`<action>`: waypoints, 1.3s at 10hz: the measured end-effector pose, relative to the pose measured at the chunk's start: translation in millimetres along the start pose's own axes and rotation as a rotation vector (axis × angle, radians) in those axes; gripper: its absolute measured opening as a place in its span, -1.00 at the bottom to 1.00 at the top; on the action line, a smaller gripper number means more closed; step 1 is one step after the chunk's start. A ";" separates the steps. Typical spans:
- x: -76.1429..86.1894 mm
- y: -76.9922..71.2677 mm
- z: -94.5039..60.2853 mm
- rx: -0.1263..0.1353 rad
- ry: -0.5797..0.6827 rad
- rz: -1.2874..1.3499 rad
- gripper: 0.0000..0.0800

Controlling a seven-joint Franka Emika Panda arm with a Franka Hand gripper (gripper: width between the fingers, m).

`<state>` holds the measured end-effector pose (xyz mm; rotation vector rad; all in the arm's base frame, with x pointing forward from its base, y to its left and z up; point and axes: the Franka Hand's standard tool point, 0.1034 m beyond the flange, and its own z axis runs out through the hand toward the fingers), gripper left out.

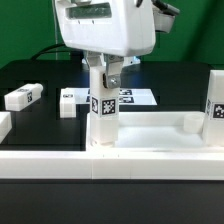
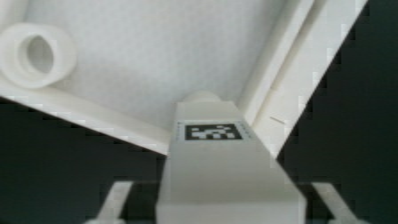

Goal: Assemble desk

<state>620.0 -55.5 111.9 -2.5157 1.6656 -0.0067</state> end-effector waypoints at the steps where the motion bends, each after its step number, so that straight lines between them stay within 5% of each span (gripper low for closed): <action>1: 0.0 0.0 0.0 0.000 0.000 -0.058 -0.27; 3: 0.3 0.8 0.2 -0.002 -0.002 -0.139 0.47; 8: 0.4 0.9 0.2 -0.005 -0.001 -0.568 0.62; 10: 0.6 -0.3 -0.1 -0.044 0.020 -0.798 0.62; 13: 2.2 -0.8 -0.9 -0.058 0.019 -1.093 0.62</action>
Offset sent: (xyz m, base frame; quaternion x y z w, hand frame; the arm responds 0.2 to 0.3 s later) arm 0.0025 -0.0045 0.0002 -0.0338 0.0137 -0.2315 0.9721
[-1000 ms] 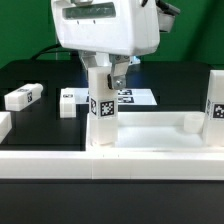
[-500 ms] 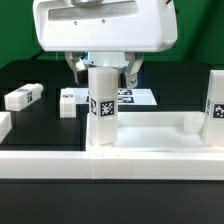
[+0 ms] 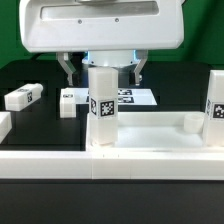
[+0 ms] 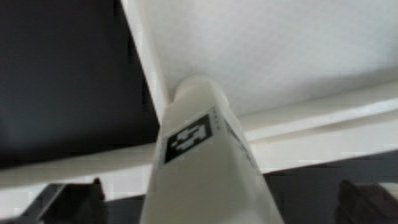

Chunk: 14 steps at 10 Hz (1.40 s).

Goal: Assemble desk

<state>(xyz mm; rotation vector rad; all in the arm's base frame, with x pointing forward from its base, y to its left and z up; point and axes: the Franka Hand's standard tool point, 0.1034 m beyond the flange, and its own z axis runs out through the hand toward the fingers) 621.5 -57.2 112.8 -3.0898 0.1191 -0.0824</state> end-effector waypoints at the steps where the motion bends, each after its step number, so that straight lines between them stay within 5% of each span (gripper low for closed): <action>1: 1.6 0.0 -0.6 -0.003 0.002 -0.103 0.62; 5: 2.6 -4.8 -0.7 -0.025 -0.001 -0.378 0.62; 6: 2.5 -4.1 -0.7 -0.025 -0.002 -0.414 0.29; 7: 2.5 -4.2 -0.6 -0.024 -0.002 -0.408 0.29; 9: 2.5 -3.9 -0.6 -0.024 -0.002 -0.408 -0.28; 14: 2.0 -0.1 -0.4 0.010 0.009 -0.182 -0.28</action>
Offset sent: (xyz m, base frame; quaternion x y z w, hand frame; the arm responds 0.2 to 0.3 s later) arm 0.0032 0.0038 0.0036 -0.0414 0.0016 -0.2193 0.9748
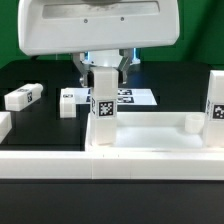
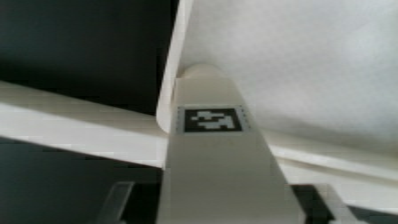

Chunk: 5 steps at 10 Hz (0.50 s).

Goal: Assemble desk

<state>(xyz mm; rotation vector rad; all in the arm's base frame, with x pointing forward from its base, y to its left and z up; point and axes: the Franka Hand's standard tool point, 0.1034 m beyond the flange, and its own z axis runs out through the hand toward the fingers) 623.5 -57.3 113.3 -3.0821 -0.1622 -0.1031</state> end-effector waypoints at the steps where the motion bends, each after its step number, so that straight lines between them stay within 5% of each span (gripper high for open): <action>1: -0.3 0.6 0.2 0.000 0.002 0.119 -0.28; 5: 0.5 2.0 0.6 -0.007 0.014 0.574 -0.28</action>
Offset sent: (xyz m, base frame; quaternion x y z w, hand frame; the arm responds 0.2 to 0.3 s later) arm -0.0042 0.0079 -0.0055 -0.0011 -0.0055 0.2187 0.9758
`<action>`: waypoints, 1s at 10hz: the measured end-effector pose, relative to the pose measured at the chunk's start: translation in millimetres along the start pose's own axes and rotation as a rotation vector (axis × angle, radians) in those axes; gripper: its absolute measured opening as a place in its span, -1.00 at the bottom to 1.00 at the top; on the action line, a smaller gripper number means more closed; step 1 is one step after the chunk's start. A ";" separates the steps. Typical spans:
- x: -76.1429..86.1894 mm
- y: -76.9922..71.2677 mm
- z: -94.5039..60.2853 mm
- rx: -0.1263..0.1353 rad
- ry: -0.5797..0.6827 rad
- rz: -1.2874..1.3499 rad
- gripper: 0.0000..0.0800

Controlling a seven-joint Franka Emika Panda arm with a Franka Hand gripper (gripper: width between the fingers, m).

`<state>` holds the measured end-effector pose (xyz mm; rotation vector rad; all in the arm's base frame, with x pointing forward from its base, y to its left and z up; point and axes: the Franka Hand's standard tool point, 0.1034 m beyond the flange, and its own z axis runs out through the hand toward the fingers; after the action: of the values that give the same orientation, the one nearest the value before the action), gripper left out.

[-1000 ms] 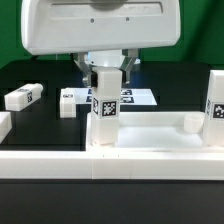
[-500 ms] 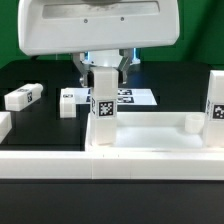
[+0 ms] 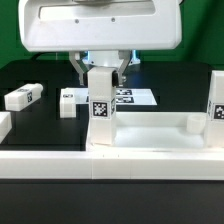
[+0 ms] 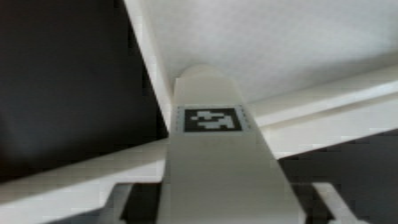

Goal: Assemble desk

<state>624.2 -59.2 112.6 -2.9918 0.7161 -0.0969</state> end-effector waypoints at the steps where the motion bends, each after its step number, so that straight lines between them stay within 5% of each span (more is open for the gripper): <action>1: -0.2 -0.3 0.0 -0.002 0.001 0.121 -0.28; 7: -1.4 -1.8 1.1 0.006 -0.005 0.462 -0.27; 9: -1.7 -2.4 1.4 0.008 -0.006 0.421 -0.09; 10: -1.5 -1.7 1.3 0.006 -0.006 0.334 0.37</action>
Offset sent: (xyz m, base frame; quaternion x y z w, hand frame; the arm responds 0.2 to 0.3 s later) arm 0.0000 0.0042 -0.0046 -0.0117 0.0011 0.1941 0.9809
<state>623.8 -56.9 111.3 -2.8168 1.1968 -0.0726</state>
